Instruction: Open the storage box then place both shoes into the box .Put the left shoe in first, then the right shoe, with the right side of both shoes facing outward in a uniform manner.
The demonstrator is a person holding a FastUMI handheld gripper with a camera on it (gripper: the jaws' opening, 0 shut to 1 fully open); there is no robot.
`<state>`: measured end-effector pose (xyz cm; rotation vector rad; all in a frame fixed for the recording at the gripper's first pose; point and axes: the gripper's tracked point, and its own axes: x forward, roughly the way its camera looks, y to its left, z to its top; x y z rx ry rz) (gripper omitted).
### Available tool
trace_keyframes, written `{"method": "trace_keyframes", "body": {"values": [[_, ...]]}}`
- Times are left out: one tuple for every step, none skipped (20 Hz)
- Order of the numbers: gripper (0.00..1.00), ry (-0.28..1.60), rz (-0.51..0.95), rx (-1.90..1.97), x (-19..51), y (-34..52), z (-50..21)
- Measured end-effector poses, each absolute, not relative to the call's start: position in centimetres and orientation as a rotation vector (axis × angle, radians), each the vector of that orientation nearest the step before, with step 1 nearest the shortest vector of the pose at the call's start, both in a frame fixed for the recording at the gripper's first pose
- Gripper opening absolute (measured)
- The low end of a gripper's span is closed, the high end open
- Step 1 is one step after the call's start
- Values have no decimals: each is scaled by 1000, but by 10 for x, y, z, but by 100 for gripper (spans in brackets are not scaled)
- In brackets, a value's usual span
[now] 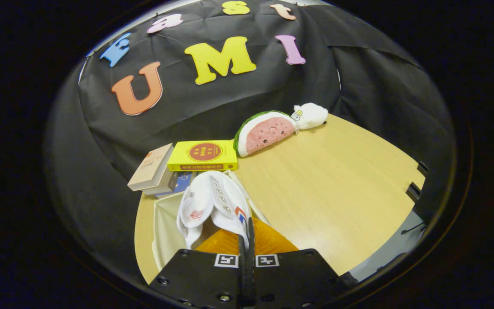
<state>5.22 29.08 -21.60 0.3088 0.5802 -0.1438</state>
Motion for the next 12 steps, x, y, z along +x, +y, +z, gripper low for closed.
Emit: {"method": "trace_keyframes", "body": {"values": [[0,570,-151,298,53,290,-218],[0,560,-160,290,54,290,-218],[0,552,-158,290,55,292,-222],[3,550,-150,285,57,294,-224],[15,558,-124,285,54,300,-228],[31,579,-109,277,54,301,-235],[47,610,-95,270,49,302,-243],[62,633,-72,276,44,307,-248],[69,636,-58,270,39,308,-247],[76,621,-56,244,36,306,-243],[83,601,-43,214,34,303,-235],[84,578,-33,186,33,301,-228]]}}
